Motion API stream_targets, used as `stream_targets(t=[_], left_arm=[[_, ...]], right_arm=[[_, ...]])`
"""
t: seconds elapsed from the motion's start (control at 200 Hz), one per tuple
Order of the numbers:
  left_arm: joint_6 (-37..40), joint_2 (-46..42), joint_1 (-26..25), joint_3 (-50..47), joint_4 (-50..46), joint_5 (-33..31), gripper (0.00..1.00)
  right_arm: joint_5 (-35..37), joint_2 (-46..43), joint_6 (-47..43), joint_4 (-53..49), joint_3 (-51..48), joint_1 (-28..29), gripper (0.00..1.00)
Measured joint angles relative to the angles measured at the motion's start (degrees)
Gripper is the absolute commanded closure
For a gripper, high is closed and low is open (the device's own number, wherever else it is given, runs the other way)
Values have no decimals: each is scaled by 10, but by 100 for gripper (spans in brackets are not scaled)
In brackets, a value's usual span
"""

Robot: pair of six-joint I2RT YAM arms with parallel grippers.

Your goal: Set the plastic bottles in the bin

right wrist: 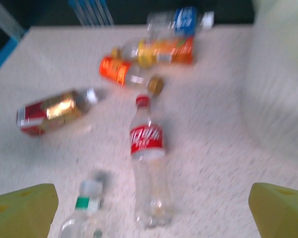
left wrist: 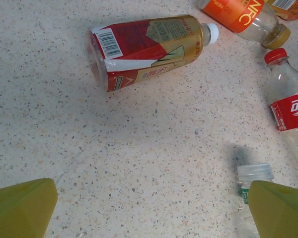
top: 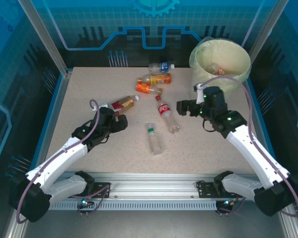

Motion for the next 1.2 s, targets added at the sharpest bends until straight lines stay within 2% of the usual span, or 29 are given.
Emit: stream_targets(t=[0.165, 0.325, 0.47, 0.77, 1.025, 1.201], left_arm=[[-6, 3, 3, 4, -2, 5, 1], [-6, 4, 5, 7, -3, 19, 1], [-7, 4, 9, 7, -5, 28, 1], [-7, -2, 18, 7, -9, 42, 1], [-3, -25, 22, 7, -8, 63, 1], [-3, -33, 25, 6, -8, 71, 1]], right_arm=[[-13, 101, -1, -3, -13, 46, 0], [6, 221, -14, -22, 30, 68, 0], [35, 329, -28, -44, 109, 70, 0], [70, 553, -66, -122, 336, 69, 2], [85, 646, -74, -181, 435, 67, 6], [89, 671, -74, -200, 459, 67, 20]])
